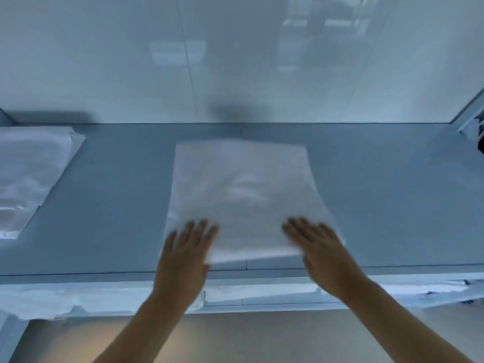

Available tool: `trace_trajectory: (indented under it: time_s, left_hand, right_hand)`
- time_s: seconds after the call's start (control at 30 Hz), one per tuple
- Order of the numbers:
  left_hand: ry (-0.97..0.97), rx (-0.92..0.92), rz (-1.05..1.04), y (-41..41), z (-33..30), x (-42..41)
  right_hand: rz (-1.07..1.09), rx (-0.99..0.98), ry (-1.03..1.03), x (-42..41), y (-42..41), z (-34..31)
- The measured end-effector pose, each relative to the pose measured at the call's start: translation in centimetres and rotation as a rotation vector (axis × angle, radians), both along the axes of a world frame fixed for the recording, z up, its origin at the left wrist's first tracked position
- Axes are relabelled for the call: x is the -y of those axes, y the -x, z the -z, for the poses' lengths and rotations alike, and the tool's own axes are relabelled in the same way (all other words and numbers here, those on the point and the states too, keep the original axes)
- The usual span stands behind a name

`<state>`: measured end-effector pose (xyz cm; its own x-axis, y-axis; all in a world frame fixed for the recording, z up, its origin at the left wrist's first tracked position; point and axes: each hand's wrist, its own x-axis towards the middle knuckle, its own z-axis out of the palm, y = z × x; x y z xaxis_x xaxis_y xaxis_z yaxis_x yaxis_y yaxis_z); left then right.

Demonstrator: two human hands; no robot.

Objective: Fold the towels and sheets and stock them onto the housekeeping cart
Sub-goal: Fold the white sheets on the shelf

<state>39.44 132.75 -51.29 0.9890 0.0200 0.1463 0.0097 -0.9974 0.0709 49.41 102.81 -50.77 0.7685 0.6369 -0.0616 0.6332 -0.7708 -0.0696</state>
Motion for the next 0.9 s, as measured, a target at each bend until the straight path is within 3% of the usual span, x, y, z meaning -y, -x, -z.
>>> trace_trajectory:
  time_s: [0.07, 0.2, 0.33, 0.53, 0.73, 0.9]
  left_hand:
    - [0.017, -0.184, -0.006, 2.3, 3.7, 0.9]
    - [0.096, -0.117, -0.076, 1.2, 4.8, 1.0]
    - [0.099, -0.154, -0.093, -3.3, 4.6, 1.8]
    - [0.058, -0.095, -0.183, -4.4, 7.0, 2.0]
    - [0.058, -0.11, -0.202, -4.8, 7.6, 1.2]
    - [0.079, -0.133, -0.178, -5.6, 7.2, 0.6]
  right_hand:
    - [0.048, -0.228, 0.046, 1.2, 1.6, 3.8]
    - [0.091, -0.142, -0.097, 0.4, 0.3, 4.7]
    - [-0.005, -0.104, -0.178, -4.8, -3.8, 3.7]
    - [-0.19, -0.128, -0.132, -15.1, -9.1, 5.6]
    - [0.139, -0.117, -0.104, -7.7, -15.8, 8.4]
    - [0.139, -0.134, -0.105, -7.0, -16.8, 8.5]
